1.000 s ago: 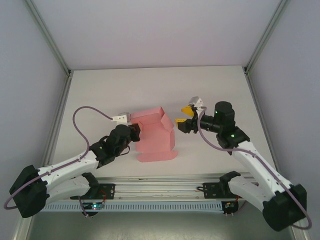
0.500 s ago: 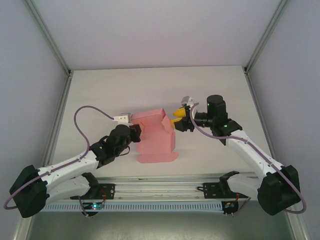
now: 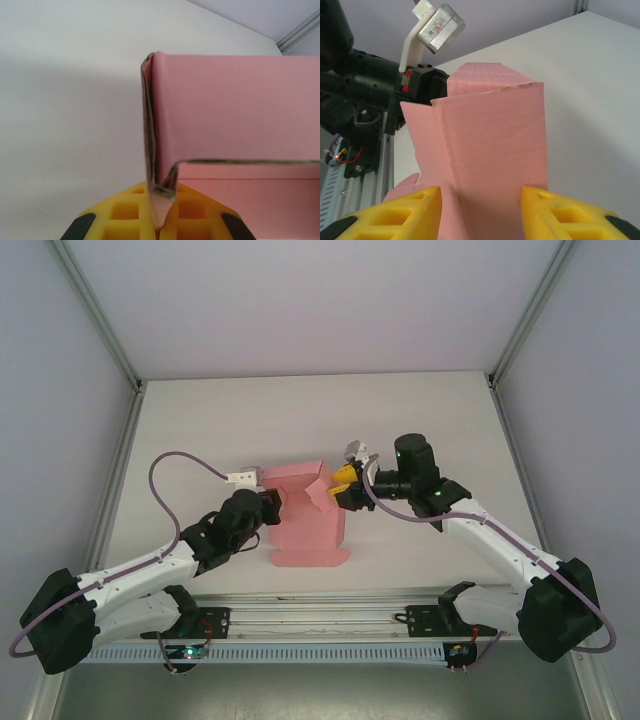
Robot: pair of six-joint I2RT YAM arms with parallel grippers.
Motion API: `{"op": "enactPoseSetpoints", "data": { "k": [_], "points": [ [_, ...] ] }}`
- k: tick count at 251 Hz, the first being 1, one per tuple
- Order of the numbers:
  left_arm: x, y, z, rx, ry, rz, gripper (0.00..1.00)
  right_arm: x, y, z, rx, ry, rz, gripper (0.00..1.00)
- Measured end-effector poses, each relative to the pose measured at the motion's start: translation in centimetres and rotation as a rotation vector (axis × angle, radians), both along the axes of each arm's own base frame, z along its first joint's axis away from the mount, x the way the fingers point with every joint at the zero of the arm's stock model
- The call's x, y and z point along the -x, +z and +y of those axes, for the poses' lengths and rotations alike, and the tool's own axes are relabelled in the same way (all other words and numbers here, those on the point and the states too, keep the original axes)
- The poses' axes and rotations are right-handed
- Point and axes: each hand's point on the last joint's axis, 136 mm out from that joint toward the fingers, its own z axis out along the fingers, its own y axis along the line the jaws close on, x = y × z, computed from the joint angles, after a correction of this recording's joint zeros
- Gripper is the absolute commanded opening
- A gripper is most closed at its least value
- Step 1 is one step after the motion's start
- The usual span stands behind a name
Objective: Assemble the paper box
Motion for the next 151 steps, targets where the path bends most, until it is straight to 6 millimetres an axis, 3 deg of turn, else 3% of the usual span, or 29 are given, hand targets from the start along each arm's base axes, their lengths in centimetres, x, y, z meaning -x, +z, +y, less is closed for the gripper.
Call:
{"op": "enactPoseSetpoints", "data": {
  "k": [63, 151],
  "points": [
    [0.0, -0.2, 0.2, -0.007, 0.005, 0.004, 0.00, -1.2, -0.3, 0.5, 0.071, -0.098, -0.056, 0.53],
    [-0.3, -1.3, 0.2, -0.046, 0.019, 0.046, 0.00, -2.8, -2.1, 1.0, 0.204, -0.234, -0.122, 0.49]
  ]
}}
